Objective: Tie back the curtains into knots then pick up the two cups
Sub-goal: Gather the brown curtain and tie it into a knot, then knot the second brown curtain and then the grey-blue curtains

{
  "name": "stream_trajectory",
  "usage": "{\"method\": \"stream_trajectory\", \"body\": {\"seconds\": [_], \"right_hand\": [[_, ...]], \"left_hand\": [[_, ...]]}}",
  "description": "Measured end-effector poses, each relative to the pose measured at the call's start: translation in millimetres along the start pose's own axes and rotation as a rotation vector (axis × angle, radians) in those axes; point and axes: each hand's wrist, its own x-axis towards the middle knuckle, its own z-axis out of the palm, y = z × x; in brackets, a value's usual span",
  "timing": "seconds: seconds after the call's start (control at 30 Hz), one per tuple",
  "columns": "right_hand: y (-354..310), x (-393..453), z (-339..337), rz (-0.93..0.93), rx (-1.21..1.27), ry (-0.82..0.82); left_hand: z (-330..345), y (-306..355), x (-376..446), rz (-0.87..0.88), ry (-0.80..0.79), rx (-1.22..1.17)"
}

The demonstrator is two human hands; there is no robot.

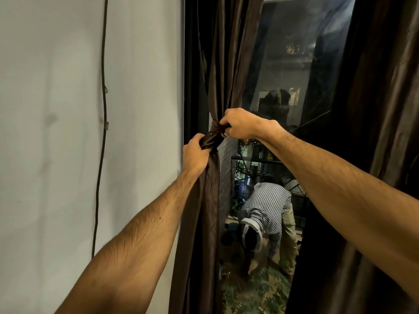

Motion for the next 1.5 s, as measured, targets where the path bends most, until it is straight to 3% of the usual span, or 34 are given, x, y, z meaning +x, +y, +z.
{"method": "stream_trajectory", "body": {"seconds": [0.2, 0.3, 0.5, 0.8, 1.13, 1.33, 1.5], "right_hand": [[-5.4, -8.7, -2.2, 0.028, 0.279, -0.083], [-4.7, -12.4, 9.3, -0.009, 0.362, 0.039], [-2.6, -10.3, 36.5, -0.060, 0.193, 0.406], [-12.9, -25.5, 55.1, -0.051, 0.208, 0.566], [-12.4, -53.6, 68.1, 0.120, 0.142, 0.643], [6.3, -89.4, 69.6, 0.259, 0.045, 0.632], [24.1, -132.7, 53.3, 0.356, -0.017, 0.660]], "left_hand": [[1.3, -1.6, -2.3, -0.022, -0.079, 0.037], [2.2, -2.8, -5.0, -0.060, -0.123, 0.044], [5.0, -5.1, -7.3, -0.121, -0.166, 0.045], [3.5, 1.6, -11.8, -0.187, -0.146, 0.061], [0.0, 25.8, -19.3, -0.002, -0.048, 0.206], [-2.7, 58.2, -38.0, 0.281, 0.034, 0.485], [6.8, 88.6, -55.8, 0.358, 0.039, 0.554]]}}
